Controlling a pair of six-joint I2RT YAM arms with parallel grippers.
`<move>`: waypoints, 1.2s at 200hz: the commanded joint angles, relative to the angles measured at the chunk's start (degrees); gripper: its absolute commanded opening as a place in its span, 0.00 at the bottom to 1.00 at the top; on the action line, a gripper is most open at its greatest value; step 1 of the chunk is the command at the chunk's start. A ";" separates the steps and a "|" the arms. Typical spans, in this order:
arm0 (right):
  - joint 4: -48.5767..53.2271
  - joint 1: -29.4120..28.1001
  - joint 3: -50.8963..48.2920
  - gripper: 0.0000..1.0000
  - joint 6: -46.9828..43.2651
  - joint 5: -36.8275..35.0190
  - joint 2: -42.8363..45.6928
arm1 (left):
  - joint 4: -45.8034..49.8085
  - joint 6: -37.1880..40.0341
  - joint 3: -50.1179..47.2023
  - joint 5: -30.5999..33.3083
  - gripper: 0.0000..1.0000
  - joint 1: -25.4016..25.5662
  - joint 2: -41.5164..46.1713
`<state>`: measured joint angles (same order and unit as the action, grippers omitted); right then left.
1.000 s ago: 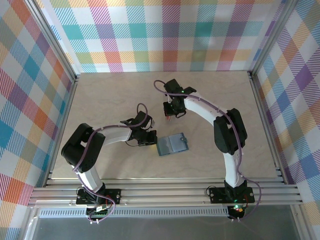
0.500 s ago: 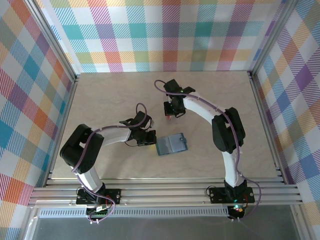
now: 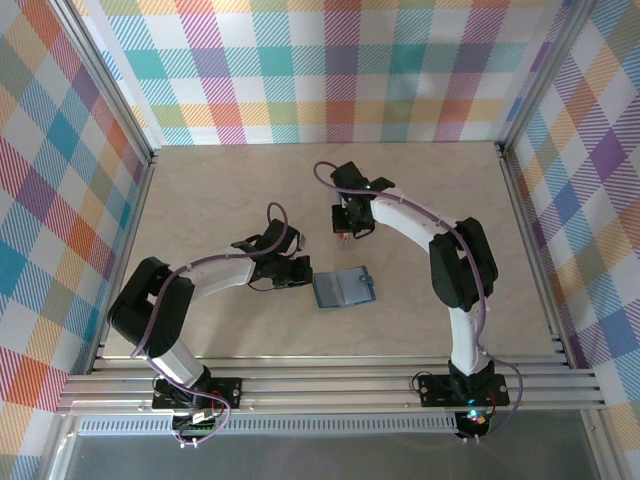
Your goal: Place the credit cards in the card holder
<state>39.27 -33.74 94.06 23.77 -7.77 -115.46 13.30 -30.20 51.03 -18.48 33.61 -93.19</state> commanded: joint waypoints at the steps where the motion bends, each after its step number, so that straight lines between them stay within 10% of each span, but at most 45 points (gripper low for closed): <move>1: 0.40 -0.10 -1.29 0.00 2.04 -2.06 2.82 | 2.16 -0.48 0.83 -0.07 0.02 -0.29 2.10; 240: -0.41 -0.72 -0.27 0.07 -0.54 4.74 -3.11 | 7.66 -2.35 3.72 4.20 0.10 -0.12 5.23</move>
<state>38.30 -34.13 92.95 24.56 -6.55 -117.40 17.37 -31.92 52.86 -16.95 33.61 -90.87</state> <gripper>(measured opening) 0.051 0.069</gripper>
